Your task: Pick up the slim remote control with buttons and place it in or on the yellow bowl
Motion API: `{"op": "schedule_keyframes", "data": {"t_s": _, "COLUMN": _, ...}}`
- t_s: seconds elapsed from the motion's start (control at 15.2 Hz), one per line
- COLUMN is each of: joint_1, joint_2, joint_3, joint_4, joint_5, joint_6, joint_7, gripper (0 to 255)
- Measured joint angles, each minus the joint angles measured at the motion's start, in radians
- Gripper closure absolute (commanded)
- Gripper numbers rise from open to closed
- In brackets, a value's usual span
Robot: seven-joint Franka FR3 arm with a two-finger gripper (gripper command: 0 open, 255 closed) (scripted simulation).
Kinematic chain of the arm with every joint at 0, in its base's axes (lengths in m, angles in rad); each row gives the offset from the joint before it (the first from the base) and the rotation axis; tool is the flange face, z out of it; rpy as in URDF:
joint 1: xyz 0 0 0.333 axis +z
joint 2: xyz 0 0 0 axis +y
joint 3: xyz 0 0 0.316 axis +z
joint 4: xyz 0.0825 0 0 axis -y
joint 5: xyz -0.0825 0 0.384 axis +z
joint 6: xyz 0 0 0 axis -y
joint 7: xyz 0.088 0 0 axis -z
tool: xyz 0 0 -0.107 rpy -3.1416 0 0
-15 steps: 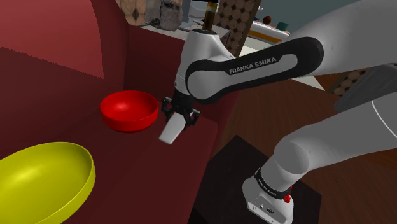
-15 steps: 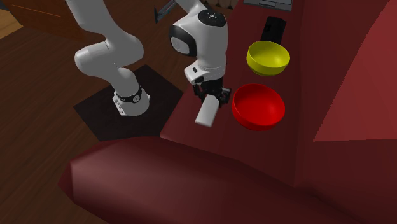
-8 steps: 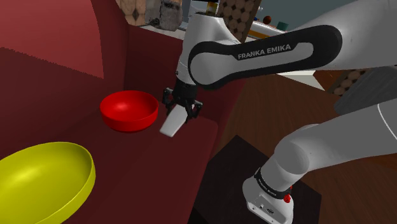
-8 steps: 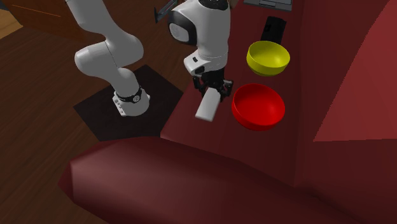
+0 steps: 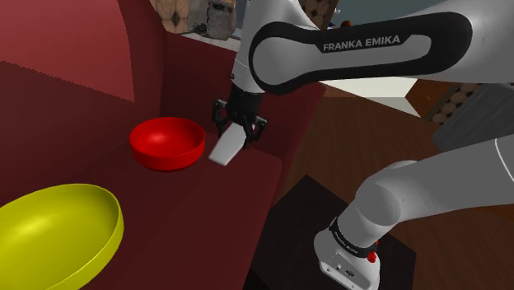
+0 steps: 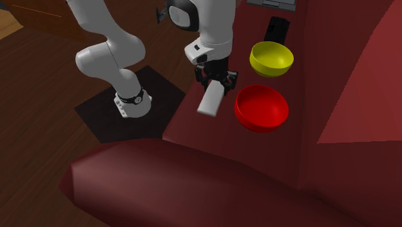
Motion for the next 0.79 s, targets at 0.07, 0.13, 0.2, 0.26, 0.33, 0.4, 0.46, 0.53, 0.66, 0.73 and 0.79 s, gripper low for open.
{"op": "schedule_keyframes", "data": {"t_s": 0.07, "joint_1": -0.001, "joint_2": -0.003, "joint_3": -0.005, "joint_4": 0.014, "joint_5": -0.003, "joint_6": -0.017, "joint_7": 0.000, "gripper": 255}}
{"op": "schedule_keyframes", "data": {"t_s": 0.13, "joint_1": -0.003, "joint_2": -0.006, "joint_3": -0.010, "joint_4": 0.026, "joint_5": -0.006, "joint_6": -0.032, "joint_7": 0.000, "gripper": 255}}
{"op": "schedule_keyframes", "data": {"t_s": 0.2, "joint_1": -0.003, "joint_2": -0.010, "joint_3": -0.014, "joint_4": 0.036, "joint_5": -0.008, "joint_6": -0.047, "joint_7": 0.000, "gripper": 255}}
{"op": "schedule_keyframes", "data": {"t_s": 0.26, "joint_1": -0.001, "joint_2": -0.016, "joint_3": -0.017, "joint_4": 0.044, "joint_5": -0.008, "joint_6": -0.060, "joint_7": 0.001, "gripper": 255}}
{"op": "schedule_keyframes", "data": {"t_s": 0.33, "joint_1": -0.002, "joint_2": -0.019, "joint_3": -0.020, "joint_4": 0.055, "joint_5": -0.010, "joint_6": -0.074, "joint_7": 0.002, "gripper": 255}}
{"op": "schedule_keyframes", "data": {"t_s": 0.4, "joint_1": -0.002, "joint_2": -0.022, "joint_3": -0.025, "joint_4": 0.066, "joint_5": -0.012, "joint_6": -0.087, "joint_7": 0.002, "gripper": 255}}
{"op": "schedule_keyframes", "data": {"t_s": 0.46, "joint_1": -0.002, "joint_2": -0.026, "joint_3": -0.029, "joint_4": 0.076, "joint_5": -0.014, "joint_6": -0.102, "joint_7": 0.002, "gripper": 255}}
{"op": "schedule_keyframes", "data": {"t_s": 0.53, "joint_1": -0.004, "joint_2": -0.026, "joint_3": -0.032, "joint_4": 0.089, "joint_5": -0.017, "joint_6": -0.115, "joint_7": 0.003, "gripper": 255}}
{"op": "schedule_keyframes", "data": {"t_s": 0.66, "joint_1": -0.003, "joint_2": -0.020, "joint_3": -0.023, "joint_4": 0.109, "joint_5": -0.018, "joint_6": -0.127, "joint_7": 0.018, "gripper": 255}}
{"op": "schedule_keyframes", "data": {"t_s": 0.73, "joint_1": -0.002, "joint_2": -0.013, "joint_3": -0.010, "joint_4": 0.122, "joint_5": -0.017, "joint_6": -0.130, "joint_7": 0.034, "gripper": 255}}
{"op": "schedule_keyframes", "data": {"t_s": 0.79, "joint_1": 0.000, "joint_2": 0.000, "joint_3": 0.012, "joint_4": 0.135, "joint_5": -0.016, "joint_6": -0.125, "joint_7": 0.057, "gripper": 255}}
